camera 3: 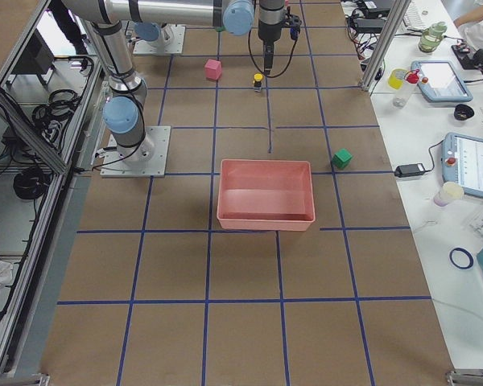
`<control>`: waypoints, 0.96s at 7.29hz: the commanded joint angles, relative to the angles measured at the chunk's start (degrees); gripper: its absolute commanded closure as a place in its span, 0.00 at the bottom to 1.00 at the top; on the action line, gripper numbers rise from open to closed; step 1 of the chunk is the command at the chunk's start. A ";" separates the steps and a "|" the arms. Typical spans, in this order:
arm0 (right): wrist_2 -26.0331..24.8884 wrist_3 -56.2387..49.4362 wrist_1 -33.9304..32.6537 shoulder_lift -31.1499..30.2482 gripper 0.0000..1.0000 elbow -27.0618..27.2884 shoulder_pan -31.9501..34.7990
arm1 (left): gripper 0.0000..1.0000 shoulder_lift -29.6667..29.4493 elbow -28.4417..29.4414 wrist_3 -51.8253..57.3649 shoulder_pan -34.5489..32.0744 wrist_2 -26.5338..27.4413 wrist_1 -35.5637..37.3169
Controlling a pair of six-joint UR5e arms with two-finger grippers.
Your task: Align button upright
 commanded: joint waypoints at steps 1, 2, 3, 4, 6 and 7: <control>0.00 0.00 0.03 0.00 0.00 0.00 0.00 | 0.00 4.92 -0.49 13.36 -0.05 3.06 -3.65; 0.00 0.00 0.03 0.00 0.00 0.00 0.00 | 0.00 5.98 0.03 13.73 0.39 3.42 -3.59; 0.09 0.00 0.03 0.00 0.00 0.00 0.00 | 0.00 6.69 -0.57 15.39 0.57 4.64 -3.42; 0.00 0.00 0.03 0.00 0.00 0.00 0.00 | 0.00 7.04 -0.75 16.71 0.40 9.27 -2.20; 0.00 0.00 0.03 0.00 0.00 0.00 0.00 | 0.00 7.92 -1.28 21.17 1.35 9.40 -3.06; 0.00 0.00 0.03 0.00 0.00 0.00 0.00 | 0.00 7.84 -1.98 22.77 1.71 8.70 -2.89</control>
